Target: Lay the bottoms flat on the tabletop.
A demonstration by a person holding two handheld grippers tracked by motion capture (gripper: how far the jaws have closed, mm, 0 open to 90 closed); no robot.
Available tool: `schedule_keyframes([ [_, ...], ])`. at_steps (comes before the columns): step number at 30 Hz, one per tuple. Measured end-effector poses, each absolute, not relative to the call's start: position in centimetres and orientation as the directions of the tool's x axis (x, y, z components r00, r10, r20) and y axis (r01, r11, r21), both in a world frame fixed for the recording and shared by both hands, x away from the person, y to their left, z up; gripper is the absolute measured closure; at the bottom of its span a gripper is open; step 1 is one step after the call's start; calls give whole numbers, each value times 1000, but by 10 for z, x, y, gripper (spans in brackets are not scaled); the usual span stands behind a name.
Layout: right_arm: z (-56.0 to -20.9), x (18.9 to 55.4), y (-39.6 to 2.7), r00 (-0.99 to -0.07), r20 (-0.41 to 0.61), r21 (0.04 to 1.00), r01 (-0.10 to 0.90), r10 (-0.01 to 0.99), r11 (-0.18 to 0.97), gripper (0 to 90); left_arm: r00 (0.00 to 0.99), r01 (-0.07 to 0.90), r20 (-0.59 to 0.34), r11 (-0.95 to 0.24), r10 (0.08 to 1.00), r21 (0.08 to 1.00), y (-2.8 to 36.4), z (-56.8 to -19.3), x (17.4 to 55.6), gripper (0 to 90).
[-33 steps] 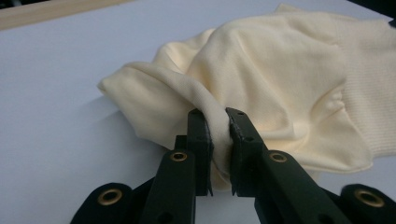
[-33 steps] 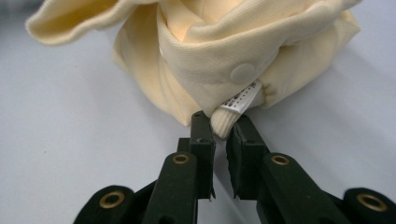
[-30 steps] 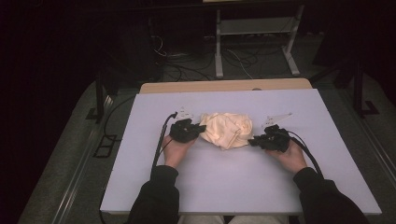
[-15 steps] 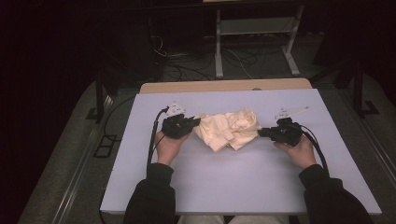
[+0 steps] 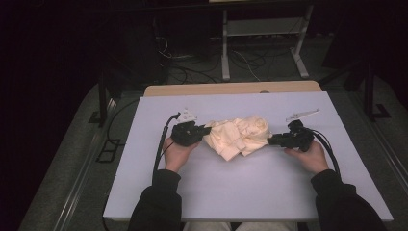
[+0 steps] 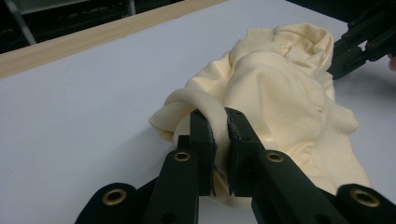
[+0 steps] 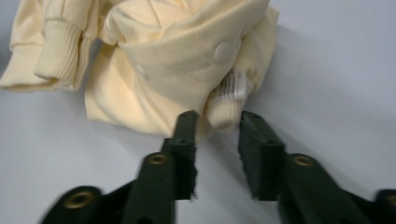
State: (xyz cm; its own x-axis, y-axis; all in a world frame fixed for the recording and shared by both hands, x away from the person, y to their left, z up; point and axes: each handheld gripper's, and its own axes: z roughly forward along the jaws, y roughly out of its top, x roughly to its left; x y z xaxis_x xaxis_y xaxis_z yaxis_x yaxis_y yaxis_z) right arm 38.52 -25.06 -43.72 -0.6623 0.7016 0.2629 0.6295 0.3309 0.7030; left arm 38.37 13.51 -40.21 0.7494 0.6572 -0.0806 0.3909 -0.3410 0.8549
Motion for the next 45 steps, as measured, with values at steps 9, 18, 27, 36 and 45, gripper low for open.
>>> schedule_keyframes([
  [9, -426, 386, -261, -638, 307, 752, 617, 706, 231, 384, 749, 399, -87, -343, 657, 850, 135, -405, 383, 811],
  [18, -407, 392, -251, -666, 199, 793, 541, 719, 281, 237, 749, 407, -91, -347, 657, 845, 135, -407, 383, 811],
  [27, -405, 417, -232, -659, 221, 766, 573, 718, 290, 259, 752, 406, -96, -344, 652, 846, 135, -406, 382, 810],
  [36, -416, 446, -220, -568, 323, 654, 712, 757, 255, 516, 751, 411, -102, -340, 652, 846, 135, -408, 382, 810],
  [45, -403, 453, -209, -568, 308, 609, 734, 763, 300, 747, 748, 393, -87, -333, 658, 857, 136, -405, 382, 812],
])
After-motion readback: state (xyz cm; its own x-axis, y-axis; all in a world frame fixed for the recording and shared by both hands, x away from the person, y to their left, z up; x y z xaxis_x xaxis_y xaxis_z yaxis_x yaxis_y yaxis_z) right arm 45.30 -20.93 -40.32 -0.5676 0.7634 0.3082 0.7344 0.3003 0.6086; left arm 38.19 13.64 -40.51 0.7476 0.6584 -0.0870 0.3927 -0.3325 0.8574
